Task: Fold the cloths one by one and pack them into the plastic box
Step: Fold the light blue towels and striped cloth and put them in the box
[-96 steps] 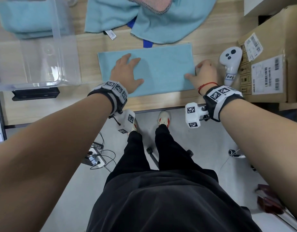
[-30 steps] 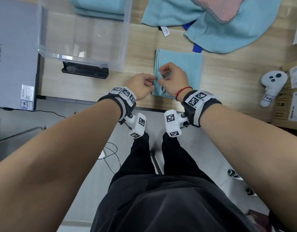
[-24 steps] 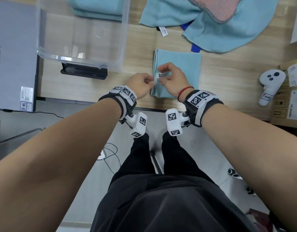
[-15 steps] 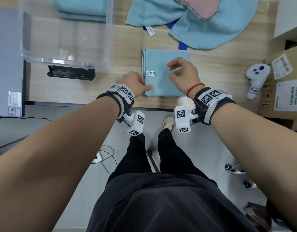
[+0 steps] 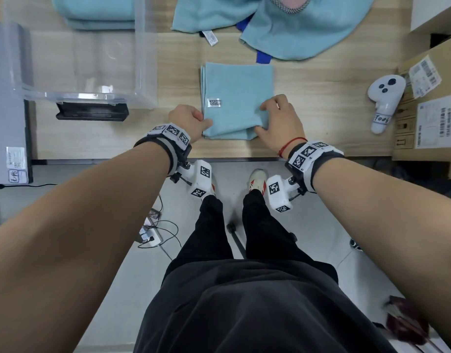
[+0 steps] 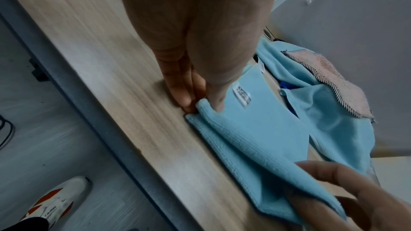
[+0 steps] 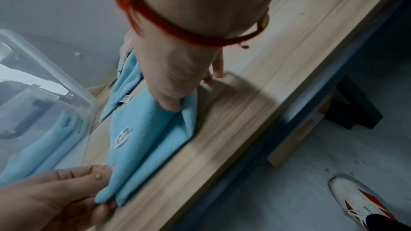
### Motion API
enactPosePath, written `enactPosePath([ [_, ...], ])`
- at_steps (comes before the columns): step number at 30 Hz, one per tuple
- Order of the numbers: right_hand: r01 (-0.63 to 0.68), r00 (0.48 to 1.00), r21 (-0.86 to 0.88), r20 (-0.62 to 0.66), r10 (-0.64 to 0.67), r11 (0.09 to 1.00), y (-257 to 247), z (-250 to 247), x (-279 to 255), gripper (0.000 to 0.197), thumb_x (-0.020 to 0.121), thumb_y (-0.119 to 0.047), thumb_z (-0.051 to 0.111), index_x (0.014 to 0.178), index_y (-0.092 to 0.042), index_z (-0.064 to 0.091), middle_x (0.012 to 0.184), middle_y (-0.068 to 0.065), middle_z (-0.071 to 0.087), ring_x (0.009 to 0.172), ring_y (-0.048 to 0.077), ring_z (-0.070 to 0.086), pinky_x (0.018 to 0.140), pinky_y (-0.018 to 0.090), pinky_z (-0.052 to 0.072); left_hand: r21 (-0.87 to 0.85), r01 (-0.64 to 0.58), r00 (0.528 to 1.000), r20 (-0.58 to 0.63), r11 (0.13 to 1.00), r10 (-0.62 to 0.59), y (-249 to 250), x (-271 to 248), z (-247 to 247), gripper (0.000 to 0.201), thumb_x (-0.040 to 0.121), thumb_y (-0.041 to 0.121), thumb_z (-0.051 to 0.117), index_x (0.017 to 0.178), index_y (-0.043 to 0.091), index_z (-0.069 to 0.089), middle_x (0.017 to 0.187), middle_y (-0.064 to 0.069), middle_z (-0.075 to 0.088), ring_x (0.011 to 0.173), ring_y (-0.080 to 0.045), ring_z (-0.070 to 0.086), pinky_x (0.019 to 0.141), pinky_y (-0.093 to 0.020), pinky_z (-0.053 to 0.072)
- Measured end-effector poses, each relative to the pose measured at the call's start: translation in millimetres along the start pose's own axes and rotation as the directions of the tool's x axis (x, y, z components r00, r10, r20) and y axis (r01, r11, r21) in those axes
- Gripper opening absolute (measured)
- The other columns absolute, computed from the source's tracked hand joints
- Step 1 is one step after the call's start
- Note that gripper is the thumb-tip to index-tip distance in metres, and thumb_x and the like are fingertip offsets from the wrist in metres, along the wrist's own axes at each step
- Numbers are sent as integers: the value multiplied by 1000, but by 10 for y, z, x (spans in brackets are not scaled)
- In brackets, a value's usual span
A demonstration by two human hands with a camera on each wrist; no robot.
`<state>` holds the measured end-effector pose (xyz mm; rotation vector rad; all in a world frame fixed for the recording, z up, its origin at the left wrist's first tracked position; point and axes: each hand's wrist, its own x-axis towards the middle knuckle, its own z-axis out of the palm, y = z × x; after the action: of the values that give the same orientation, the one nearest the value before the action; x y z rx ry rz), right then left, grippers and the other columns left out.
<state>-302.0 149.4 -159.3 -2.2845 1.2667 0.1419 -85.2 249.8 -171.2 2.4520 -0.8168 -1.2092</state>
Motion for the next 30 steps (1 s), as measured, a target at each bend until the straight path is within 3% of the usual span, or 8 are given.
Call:
enactPosePath([
  [3, 2, 1000, -10, 22, -1, 1000, 11, 33, 18, 49, 72, -4, 64, 121, -8, 53, 128, 12, 43, 109, 32, 48, 85, 41, 49, 37, -14, 999, -38, 999, 16, 18, -4, 19, 21, 79, 40, 74, 81, 21, 63, 85, 3, 65, 81, -15, 62, 71, -23, 45],
  [7, 56, 997, 40, 55, -58, 998, 113, 33, -6, 56, 74, -5, 63, 129, -5, 51, 138, 13, 42, 122, 31, 45, 100, 38, 44, 45, -12, 998, -54, 999, 15, 29, -11, 31, 21, 80, 38, 74, 83, 20, 63, 83, 5, 62, 70, -10, 58, 61, -18, 41],
  [13, 110, 986, 70, 116, -118, 991, 167, 29, -92, 71, 76, -3, 57, 144, -4, 36, 154, 14, 27, 137, 33, 30, 116, 34, 26, 62, -32, 998, -59, 998, 36, 23, -8, 53, 20, 78, 37, 74, 77, 20, 62, 82, 3, 64, 78, -16, 60, 68, -23, 43],
  [19, 256, 962, -89, 120, -244, 963, 263, -86, -117, 78, 72, -35, 56, 145, -21, 34, 158, 2, 23, 142, 30, 23, 116, 46, 24, 75, -44, 996, -69, 996, 50, 14, -9, 59, 20, 79, 37, 73, 76, 21, 61, 82, 4, 64, 82, -16, 60, 71, -25, 45],
  [22, 334, 917, -169, 284, -279, 927, 239, -83, -88, 79, 80, -44, 55, 151, -29, 23, 162, -4, 8, 149, 24, 6, 120, 49, 9, 78, -52, 997, -52, 996, 56, 24, -14, 43, 20, 79, 36, 73, 76, 21, 60, 82, 4, 63, 84, -16, 60, 74, -26, 48],
  [25, 326, 897, -211, 375, -232, 921, 274, -42, -90, 84, 85, -45, 62, 153, -28, 17, 163, -4, 2, 150, 22, 0, 120, 48, 7, 72, -53, 997, -56, 996, 57, 36, -28, 8, 23, 75, 35, 75, 74, 23, 56, 83, 3, 65, 81, -16, 61, 70, -27, 48],
  [27, 325, 910, -203, 332, -247, 924, 294, -42, -98, 82, 83, -41, 69, 151, -26, 25, 162, -3, 10, 149, 23, 7, 119, 45, 8, 103, -95, 989, -99, 990, 106, 57, -47, -22, 24, 72, 30, 77, 77, 23, 55, 79, 3, 64, 75, -15, 59, 66, -26, 45],
  [30, 319, 924, -189, 279, -261, 929, 287, -45, -115, 81, 75, -42, 78, 144, -24, 39, 159, -1, 23, 147, 25, 18, 119, 44, 13, 91, -325, 942, -56, 941, 330, 151, -89, -21, 22, 68, 9, 70, 80, 25, 59, 73, 5, 62, 67, -12, 56, 68, -30, 50],
])
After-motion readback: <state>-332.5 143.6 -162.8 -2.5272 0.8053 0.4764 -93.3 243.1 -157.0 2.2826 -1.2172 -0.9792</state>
